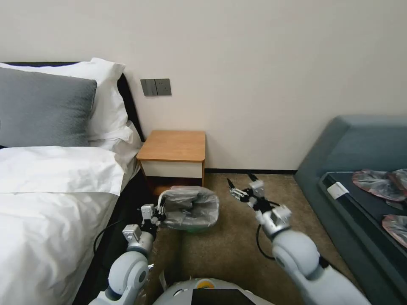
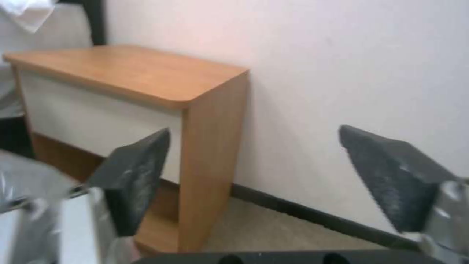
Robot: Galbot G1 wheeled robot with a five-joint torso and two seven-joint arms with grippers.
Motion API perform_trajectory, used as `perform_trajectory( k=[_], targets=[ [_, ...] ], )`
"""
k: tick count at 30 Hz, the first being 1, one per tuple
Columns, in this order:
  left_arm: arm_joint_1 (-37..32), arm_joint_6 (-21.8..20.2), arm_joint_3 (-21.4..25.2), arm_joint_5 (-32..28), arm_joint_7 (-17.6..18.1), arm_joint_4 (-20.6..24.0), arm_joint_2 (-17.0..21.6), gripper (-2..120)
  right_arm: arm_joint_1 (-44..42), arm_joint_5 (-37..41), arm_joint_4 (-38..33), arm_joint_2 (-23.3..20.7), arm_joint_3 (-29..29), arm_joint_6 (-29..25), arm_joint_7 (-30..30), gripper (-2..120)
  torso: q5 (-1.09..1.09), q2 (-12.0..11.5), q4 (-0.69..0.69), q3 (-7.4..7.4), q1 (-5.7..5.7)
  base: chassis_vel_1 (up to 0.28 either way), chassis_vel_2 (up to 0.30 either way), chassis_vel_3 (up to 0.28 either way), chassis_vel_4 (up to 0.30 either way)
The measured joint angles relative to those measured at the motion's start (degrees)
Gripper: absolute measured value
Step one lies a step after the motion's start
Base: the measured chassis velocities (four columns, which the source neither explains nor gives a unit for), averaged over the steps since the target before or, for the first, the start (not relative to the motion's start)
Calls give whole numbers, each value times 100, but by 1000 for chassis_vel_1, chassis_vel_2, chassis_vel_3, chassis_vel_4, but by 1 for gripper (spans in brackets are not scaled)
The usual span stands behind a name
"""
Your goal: Pick up the garbage bag from the table and place it over the trash can.
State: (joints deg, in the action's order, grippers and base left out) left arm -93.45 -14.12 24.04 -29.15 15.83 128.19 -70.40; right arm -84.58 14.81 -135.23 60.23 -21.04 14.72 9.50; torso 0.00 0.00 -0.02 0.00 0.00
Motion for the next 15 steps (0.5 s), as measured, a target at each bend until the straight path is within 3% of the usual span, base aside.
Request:
perform_trajectory(
  k=[2,6,15],
  targets=[
    [-109,-71,-51,-5,212,4,14,5,-437,-480,-142,464,-152,-212,-133,99,-1,0,2,0,0,0,0,0,0],
    [-227,-142,-211,49,382,-7,-27,5,-748,-986,-181,879,-182,-468,-206,100,-1,0,3,0,0,0,0,0,0],
    [-201,-179,-705,229,761,-223,-103,5,-978,-1401,-206,1368,-184,-710,-248,100,0,0,2,0,0,0,0,0,0]
  ],
)
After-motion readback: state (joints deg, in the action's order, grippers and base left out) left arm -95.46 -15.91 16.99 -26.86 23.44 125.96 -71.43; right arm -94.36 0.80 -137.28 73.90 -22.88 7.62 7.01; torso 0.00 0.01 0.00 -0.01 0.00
